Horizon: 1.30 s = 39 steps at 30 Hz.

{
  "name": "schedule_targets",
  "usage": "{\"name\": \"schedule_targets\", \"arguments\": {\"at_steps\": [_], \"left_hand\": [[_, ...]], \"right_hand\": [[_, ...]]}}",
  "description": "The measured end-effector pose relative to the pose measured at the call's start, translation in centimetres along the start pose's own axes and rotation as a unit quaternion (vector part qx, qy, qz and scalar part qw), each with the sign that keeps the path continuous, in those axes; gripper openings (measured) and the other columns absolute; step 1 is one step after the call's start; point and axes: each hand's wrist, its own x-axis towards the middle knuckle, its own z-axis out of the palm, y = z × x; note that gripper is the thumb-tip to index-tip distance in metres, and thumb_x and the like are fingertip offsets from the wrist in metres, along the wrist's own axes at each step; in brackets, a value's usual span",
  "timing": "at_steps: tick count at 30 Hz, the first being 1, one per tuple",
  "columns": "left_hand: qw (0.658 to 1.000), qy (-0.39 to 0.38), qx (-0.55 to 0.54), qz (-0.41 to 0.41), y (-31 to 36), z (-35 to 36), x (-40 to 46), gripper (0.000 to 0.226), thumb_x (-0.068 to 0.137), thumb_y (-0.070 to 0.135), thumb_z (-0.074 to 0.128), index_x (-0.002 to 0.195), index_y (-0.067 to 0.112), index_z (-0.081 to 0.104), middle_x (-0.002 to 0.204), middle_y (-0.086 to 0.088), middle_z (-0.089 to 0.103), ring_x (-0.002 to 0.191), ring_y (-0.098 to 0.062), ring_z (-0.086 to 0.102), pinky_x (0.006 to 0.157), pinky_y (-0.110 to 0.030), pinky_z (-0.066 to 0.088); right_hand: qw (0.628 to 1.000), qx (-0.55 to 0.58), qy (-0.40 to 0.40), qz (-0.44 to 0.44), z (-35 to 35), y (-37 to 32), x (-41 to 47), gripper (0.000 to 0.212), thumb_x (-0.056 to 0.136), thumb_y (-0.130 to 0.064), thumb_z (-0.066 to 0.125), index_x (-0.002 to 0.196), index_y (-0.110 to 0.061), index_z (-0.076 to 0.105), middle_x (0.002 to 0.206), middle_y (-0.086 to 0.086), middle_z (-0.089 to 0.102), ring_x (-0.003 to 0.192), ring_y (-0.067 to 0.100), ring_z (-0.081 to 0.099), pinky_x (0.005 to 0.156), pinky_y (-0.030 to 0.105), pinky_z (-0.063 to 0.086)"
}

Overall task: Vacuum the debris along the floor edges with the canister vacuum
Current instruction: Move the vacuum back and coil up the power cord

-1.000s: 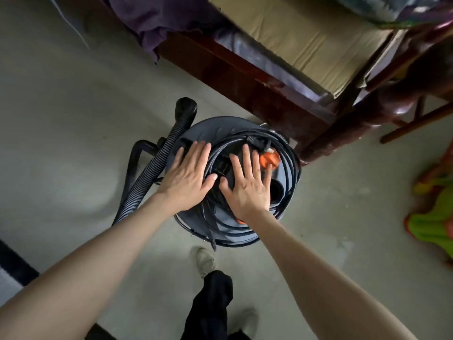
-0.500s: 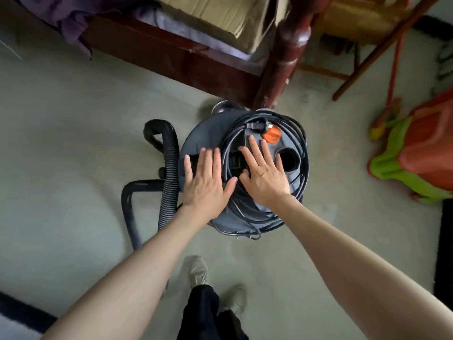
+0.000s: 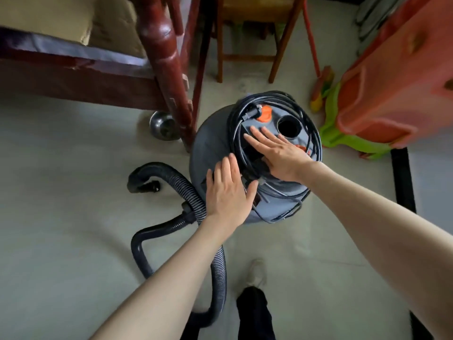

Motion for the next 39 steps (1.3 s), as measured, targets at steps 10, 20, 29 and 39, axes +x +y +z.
{"name": "schedule_targets", "arguments": {"at_steps": [10,20,29,39], "left_hand": [[1.0,0.01,-0.012,0.013,11.4,0.4,7.9,0.083,0.091,0.043,0.056,0.148,-0.002,0.017,0.134,-0.016,0.041,0.118,-0.031,0.044,0.097,-0.035,0.039],[0.985,-0.001,-0.164,-0.052,16.1,1.4,14.2,0.053,0.084,0.026,0.07,0.121,0.002,0.041,0.125,-0.015,0.047,0.119,-0.031,0.046,0.093,-0.035,0.039],[0.971,0.054,-0.21,-0.1,18.1,2.6,16.9,0.051,0.079,0.033,0.074,0.112,0.006,0.047,0.117,-0.011,0.054,0.112,-0.028,0.05,0.087,-0.032,0.039],[0.975,0.056,-0.197,-0.091,20.1,2.7,20.0,0.057,0.08,0.041,0.071,0.115,0.005,0.045,0.118,-0.012,0.055,0.111,-0.03,0.053,0.087,-0.035,0.043]], "right_hand": [[0.981,0.078,0.117,0.134,-3.9,13.4,-0.8,0.06,0.101,-0.024,0.048,0.155,-0.028,0.021,0.164,0.0,0.011,0.15,0.023,0.013,0.118,0.036,0.013],[0.94,0.204,0.166,0.219,-0.2,16.1,-2.4,0.066,0.101,-0.045,0.042,0.156,-0.028,0.011,0.164,0.008,-0.008,0.149,0.031,-0.016,0.119,0.047,-0.001],[0.954,0.148,0.21,0.154,0.1,21.2,-0.4,0.063,0.1,-0.029,0.05,0.154,-0.015,0.02,0.162,0.015,0.011,0.149,0.04,-0.005,0.121,0.052,0.011],[0.972,0.122,0.183,0.081,-2.7,25.7,1.4,0.062,0.098,-0.02,0.055,0.152,-0.008,0.025,0.159,0.021,0.017,0.147,0.046,0.001,0.117,0.059,0.017]]}}
